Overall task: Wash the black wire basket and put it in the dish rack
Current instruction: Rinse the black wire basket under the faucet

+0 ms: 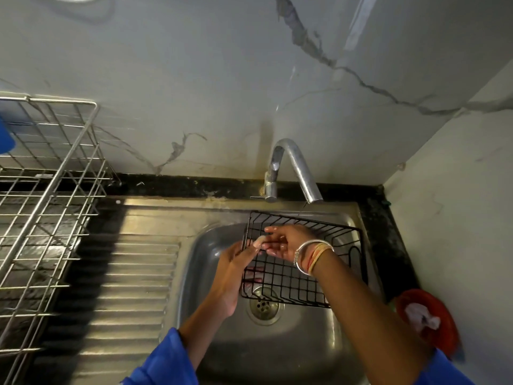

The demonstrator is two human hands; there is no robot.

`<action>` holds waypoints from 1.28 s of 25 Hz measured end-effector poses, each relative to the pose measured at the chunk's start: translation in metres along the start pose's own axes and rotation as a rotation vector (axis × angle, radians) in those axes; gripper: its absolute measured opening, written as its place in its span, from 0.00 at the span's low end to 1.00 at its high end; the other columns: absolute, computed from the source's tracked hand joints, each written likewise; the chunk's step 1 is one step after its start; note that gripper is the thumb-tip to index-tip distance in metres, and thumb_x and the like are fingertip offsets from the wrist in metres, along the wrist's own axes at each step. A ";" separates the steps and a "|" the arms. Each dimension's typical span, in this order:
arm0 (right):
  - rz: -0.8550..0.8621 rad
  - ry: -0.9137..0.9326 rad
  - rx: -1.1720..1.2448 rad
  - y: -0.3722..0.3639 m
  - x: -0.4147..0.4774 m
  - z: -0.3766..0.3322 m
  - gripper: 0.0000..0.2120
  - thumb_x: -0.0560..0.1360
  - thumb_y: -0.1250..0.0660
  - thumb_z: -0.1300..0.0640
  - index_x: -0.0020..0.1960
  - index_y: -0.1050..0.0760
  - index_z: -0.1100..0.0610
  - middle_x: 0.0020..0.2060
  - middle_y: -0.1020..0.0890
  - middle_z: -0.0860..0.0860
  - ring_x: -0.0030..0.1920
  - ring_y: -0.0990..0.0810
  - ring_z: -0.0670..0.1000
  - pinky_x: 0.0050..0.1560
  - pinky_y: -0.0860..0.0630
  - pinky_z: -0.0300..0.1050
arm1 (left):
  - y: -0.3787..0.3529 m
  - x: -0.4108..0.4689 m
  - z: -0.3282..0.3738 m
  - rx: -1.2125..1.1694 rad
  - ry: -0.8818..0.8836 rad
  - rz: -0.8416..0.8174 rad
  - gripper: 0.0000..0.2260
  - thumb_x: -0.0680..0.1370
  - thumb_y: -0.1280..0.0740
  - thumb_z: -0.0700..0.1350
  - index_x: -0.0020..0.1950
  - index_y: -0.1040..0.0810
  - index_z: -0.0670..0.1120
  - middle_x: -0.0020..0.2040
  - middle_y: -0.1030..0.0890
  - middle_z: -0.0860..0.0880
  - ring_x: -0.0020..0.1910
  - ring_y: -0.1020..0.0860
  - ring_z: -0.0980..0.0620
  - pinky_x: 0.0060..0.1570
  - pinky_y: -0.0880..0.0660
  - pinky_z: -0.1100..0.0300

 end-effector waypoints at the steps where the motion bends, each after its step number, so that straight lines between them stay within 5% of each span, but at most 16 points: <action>1: 0.011 -0.011 0.088 0.013 0.000 0.003 0.08 0.78 0.43 0.69 0.47 0.25 0.65 0.33 0.18 0.58 0.30 0.19 0.52 0.34 0.21 0.42 | 0.007 -0.001 -0.001 -0.020 -0.005 0.024 0.22 0.68 0.26 0.65 0.55 0.16 0.53 0.55 0.14 0.48 0.56 0.16 0.41 0.50 0.17 0.46; 4: 0.133 -0.004 0.396 0.065 0.008 0.016 0.11 0.76 0.46 0.70 0.47 0.26 0.65 0.35 0.17 0.59 0.39 0.19 0.56 0.43 0.21 0.48 | 0.031 0.000 -0.010 -0.134 0.023 0.081 0.25 0.70 0.25 0.61 0.62 0.20 0.50 0.57 0.15 0.46 0.53 0.15 0.38 0.45 0.18 0.48; 7: -0.014 -0.062 0.415 0.024 0.007 0.024 0.12 0.77 0.47 0.70 0.49 0.25 0.66 0.39 0.17 0.60 0.43 0.18 0.58 0.50 0.22 0.51 | 0.020 -0.005 -0.008 -0.104 0.034 0.045 0.23 0.71 0.26 0.62 0.60 0.19 0.51 0.57 0.14 0.47 0.55 0.16 0.38 0.42 0.21 0.51; 10: -0.174 -0.102 0.302 -0.021 0.001 0.016 0.13 0.79 0.46 0.67 0.53 0.24 0.69 0.44 0.16 0.61 0.48 0.18 0.59 0.61 0.25 0.53 | -0.002 -0.008 -0.003 -0.008 0.001 -0.032 0.20 0.69 0.26 0.65 0.54 0.16 0.55 0.55 0.14 0.50 0.58 0.17 0.41 0.55 0.20 0.43; 13: -0.153 -0.092 0.231 0.003 0.002 0.008 0.11 0.79 0.42 0.65 0.52 0.22 0.66 0.44 0.15 0.60 0.46 0.15 0.56 0.54 0.21 0.49 | -0.003 -0.007 -0.001 0.020 -0.006 -0.060 0.17 0.69 0.26 0.65 0.53 0.16 0.59 0.55 0.14 0.53 0.60 0.18 0.43 0.62 0.23 0.40; 18: 0.021 -0.031 0.410 0.050 0.004 0.018 0.08 0.78 0.42 0.65 0.48 0.23 0.65 0.37 0.15 0.59 0.36 0.14 0.55 0.39 0.18 0.45 | -0.003 -0.007 0.000 -0.049 -0.023 -0.033 0.24 0.67 0.24 0.63 0.59 0.18 0.53 0.55 0.14 0.51 0.53 0.15 0.44 0.49 0.18 0.50; 22: -0.055 -0.007 0.486 0.041 0.005 0.003 0.14 0.75 0.47 0.70 0.52 0.24 0.66 0.47 0.16 0.62 0.48 0.16 0.59 0.49 0.21 0.52 | 0.013 0.002 0.011 -0.089 -0.076 -0.046 0.30 0.67 0.25 0.63 0.65 0.21 0.50 0.57 0.14 0.47 0.55 0.15 0.41 0.58 0.20 0.41; 27: -0.336 -0.097 -0.013 -0.019 -0.014 0.007 0.17 0.77 0.46 0.69 0.60 0.23 0.67 0.55 0.18 0.62 0.55 0.17 0.58 0.60 0.24 0.52 | 0.010 0.015 0.040 -0.055 -0.180 -0.081 0.33 0.68 0.23 0.60 0.68 0.24 0.46 0.62 0.17 0.41 0.60 0.19 0.38 0.60 0.23 0.42; 32: -0.133 -0.069 -0.508 0.035 -0.004 -0.004 0.14 0.76 0.42 0.66 0.56 0.22 0.67 0.47 0.15 0.60 0.50 0.15 0.57 0.55 0.22 0.50 | 0.025 0.024 0.054 -0.073 -0.247 -0.043 0.31 0.68 0.22 0.54 0.68 0.23 0.45 0.62 0.17 0.41 0.60 0.19 0.35 0.60 0.23 0.40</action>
Point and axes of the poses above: each hand's wrist, its own x-axis towards the middle knuckle, its own y-axis out of the back of the hand, z = x × y, the point moved 9 cm from there along x, towards the middle knuckle
